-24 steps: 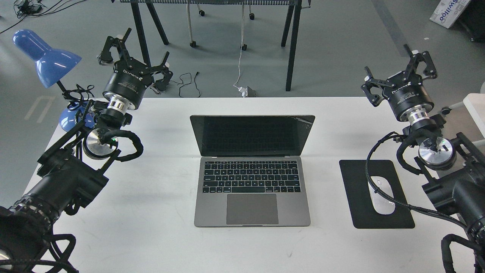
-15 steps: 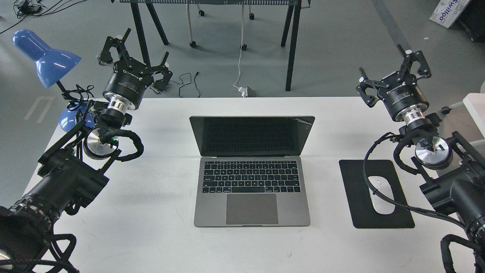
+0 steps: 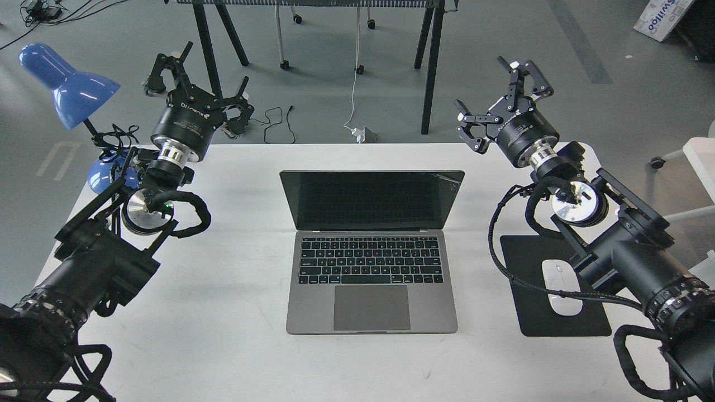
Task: Close notebook with right arm
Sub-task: 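Move the right gripper over the laptop screen's top edge, then push the laptop screen down toward the keyboard with the right gripper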
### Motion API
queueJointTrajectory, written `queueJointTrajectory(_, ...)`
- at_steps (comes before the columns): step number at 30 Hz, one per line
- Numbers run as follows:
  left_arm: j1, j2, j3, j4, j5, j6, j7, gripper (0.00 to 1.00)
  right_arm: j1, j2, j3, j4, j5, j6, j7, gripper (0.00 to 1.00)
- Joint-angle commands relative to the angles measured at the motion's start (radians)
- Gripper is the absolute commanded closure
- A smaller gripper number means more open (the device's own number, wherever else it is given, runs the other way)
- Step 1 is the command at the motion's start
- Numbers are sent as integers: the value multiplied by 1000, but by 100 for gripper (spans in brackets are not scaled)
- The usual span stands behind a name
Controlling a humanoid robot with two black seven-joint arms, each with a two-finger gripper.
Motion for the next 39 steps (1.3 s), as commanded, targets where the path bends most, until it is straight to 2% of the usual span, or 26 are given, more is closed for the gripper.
queueJointTrajectory(1, 0, 0, 0, -1, -1, 0, 0, 0, 11, 32, -57, -9, -1, -2, -1, 0)
queueJointTrajectory(11, 2, 0, 0, -1, -1, 0, 0, 0, -14, 19, -165, 103, 2, 3, -4, 0)
queueJointTrajectory(26, 0, 0, -1, 0, -1, 0, -2, 0, -141, -164, -254, 357, 1, 4, -15, 0)
queueJointTrajectory(39, 0, 0, -3, 0, -1, 0, -3, 0, -170, -185, -432, 377, -48, 6, -9, 0)
